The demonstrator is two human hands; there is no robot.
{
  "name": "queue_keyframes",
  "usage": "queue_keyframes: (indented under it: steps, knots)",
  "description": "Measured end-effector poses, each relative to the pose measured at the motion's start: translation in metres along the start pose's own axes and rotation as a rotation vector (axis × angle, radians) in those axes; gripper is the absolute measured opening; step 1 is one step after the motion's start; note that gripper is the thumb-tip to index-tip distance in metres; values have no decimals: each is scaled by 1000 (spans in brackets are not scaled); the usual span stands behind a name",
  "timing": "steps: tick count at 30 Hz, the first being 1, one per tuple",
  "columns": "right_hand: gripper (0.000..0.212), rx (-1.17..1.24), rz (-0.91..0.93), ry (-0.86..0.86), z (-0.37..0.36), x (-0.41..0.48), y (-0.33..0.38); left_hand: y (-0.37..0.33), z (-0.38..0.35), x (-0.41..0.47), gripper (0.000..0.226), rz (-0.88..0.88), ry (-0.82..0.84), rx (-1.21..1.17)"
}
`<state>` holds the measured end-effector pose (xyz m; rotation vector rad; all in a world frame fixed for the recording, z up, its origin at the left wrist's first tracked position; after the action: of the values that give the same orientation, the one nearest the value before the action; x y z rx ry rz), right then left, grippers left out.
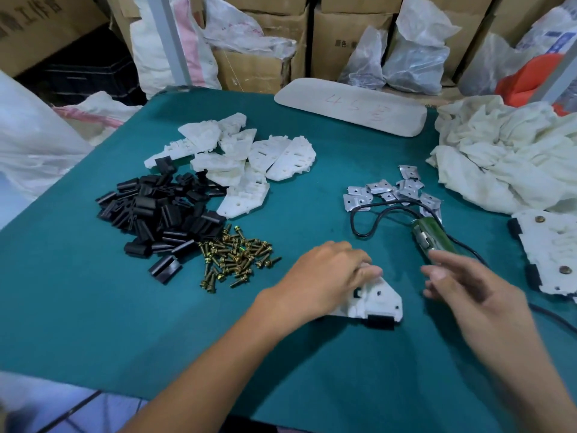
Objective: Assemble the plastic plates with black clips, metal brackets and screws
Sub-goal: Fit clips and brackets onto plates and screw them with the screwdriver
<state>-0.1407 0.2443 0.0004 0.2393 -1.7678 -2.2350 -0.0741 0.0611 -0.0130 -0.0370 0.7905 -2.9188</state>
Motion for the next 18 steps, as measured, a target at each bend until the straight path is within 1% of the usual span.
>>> queue_keyframes:
  steps: [1,3,5,7,9,11,13,15,18]
  knots:
    - [21,-56,41,11,-5,2,8,5,1,2,37,8,-41,45]
    - [16,-178,129,56,-24,8,25,20,18,-3,31,19,-179,51]
    - [16,-286,230,145,-55,13,41,49,40,-14,25,68,-272,70]
    - [14,-392,314,276,-99,16,51,87,58,-25,22,161,-263,198]
    - [11,-532,400,419,-149,15,56,117,68,-33,23,248,-185,299]
    - [12,-687,453,535,-194,11,52,128,71,-38,24,253,-126,332]
    - [17,-825,464,604,-225,9,44,126,74,-40,21,222,-151,326]
    - [20,-903,472,623,-240,9,38,126,79,-43,17,210,-212,304]
    - [16,-911,490,601,-245,9,39,134,90,-53,11,254,-366,121]
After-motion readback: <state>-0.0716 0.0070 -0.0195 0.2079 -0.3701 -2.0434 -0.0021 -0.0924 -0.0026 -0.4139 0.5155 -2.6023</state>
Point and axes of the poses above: each hand's wrist, its own x-axis towards the middle knuckle, its own z-axis out of the back of the hand, y = z × x, the point moved 8 cm from there along x, towards the middle knuckle, and after that the axes turned 4 degrees about -y, right-handed, at the moved point
